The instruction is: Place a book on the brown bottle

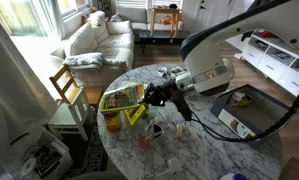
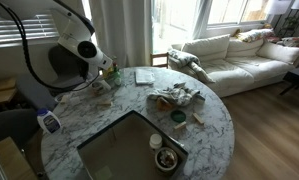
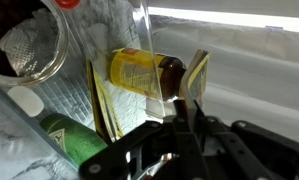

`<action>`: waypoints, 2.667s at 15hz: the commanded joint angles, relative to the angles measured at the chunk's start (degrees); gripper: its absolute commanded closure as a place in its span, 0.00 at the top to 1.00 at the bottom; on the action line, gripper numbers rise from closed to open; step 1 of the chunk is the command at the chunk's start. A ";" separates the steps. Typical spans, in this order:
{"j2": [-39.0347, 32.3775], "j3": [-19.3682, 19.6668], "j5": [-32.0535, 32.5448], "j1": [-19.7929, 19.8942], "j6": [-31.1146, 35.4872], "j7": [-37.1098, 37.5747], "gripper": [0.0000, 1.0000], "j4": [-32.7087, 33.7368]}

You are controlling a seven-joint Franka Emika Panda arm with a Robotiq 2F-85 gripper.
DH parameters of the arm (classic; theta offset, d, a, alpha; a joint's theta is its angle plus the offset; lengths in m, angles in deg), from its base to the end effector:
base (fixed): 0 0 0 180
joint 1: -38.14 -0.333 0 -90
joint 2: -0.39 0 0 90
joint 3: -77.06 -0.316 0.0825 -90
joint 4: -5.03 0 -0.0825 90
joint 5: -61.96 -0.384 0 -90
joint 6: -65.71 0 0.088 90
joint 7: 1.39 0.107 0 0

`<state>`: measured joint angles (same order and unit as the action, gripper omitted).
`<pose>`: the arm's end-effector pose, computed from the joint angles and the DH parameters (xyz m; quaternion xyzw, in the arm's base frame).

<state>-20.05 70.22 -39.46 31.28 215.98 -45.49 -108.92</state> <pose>0.6027 0.1204 0.2923 -0.8360 0.2422 -0.2021 0.4491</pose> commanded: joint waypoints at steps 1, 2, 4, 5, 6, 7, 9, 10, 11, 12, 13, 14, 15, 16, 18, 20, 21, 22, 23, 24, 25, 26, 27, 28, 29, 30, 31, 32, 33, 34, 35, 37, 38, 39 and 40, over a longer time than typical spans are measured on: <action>-1.53 -0.78 -8.04 -0.15 1.88 1.69 0.02 1.27; -1.69 -0.88 -9.70 -0.17 1.68 1.76 0.02 1.33; -2.09 -1.23 -12.50 -0.14 0.89 2.56 0.02 1.52; -2.30 -1.33 -13.66 -0.20 0.97 2.58 0.02 1.67; -2.51 -1.51 -14.67 -0.13 0.57 2.78 0.02 1.78; -2.76 -1.67 -15.31 -0.15 0.40 2.94 0.02 1.89; -3.18 -1.96 -15.78 -0.15 0.07 3.09 0.02 2.01; -3.33 -2.06 -15.92 -0.15 0.05 2.95 0.02 2.06; -3.47 -2.21 -15.92 -0.09 -0.24 2.91 0.02 2.03; -3.69 -2.31 -15.92 -0.11 -0.28 2.70 0.02 2.04; -3.88 -2.42 -15.66 -0.10 -0.34 2.74 0.02 2.01; -4.06 -2.51 -15.60 -0.11 -0.34 2.71 0.02 2.01; -4.25 -2.65 -15.31 -0.07 -0.70 2.72 0.02 1.94; -4.54 -2.82 -15.30 -0.12 -0.94 2.73 0.02 1.97; -5.09 -2.98 -15.70 -0.28 -0.47 2.35 0.02 2.36; -5.38 -3.18 -16.38 -0.22 -0.44 1.89 0.02 2.74; -5.57 -3.24 -16.87 -0.21 -0.39 1.63 0.02 3.08; -5.76 -3.27 -17.26 -0.23 -0.21 1.47 0.02 3.44; -5.96 -3.33 -17.70 -0.23 -0.20 1.34 0.02 3.78; -6.17 -3.36 -18.37 -0.28 -0.01 1.12 0.02 4.18; -6.30 -3.38 -18.72 -0.33 0.06 0.93 0.02 4.43; -6.40 -3.42 -18.84 -0.36 0.13 1.00 0.02 4.56; -6.51 -3.46 -18.82 -0.37 0.14 1.14 0.02 4.68; -6.64 -3.52 -18.76 -0.38 0.16 1.26 0.02 4.84; -6.78 -3.58 -18.40 -0.41 0.20 1.46 0.02 4.99; -6.93 -3.62 -18.13 -0.42 0.28 1.67 0.02 5.14; -7.07 -3.67 -17.72 -0.38 0.13 1.88 0.02 5.23; -7.18 -3.72 -17.62 -0.31 -0.17 1.88 0.02 5.23; -7.25 -3.76 -17.49 -0.30 -0.15 1.98 0.02 5.15; -7.24 -3.79 -17.55 -0.26 -0.21 1.97 0.02 5.09; -7.18 -3.83 -17.13 -0.22 -0.36 2.13 0.02 4.92; -6.80 -0.10 -16.70 -3.54 -1.51 3.52 0.02 4.54; -6.81 0.39 -16.46 -3.99 -1.72 3.59 0.02 4.47; -6.78 0.76 -16.25 -4.42 -1.96 3.71 0.02 4.42; -6.82 1.12 -16.18 -4.81 -2.13 3.70 0.02 4.34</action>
<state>-26.39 69.17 -56.34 28.63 215.22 -42.98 -104.33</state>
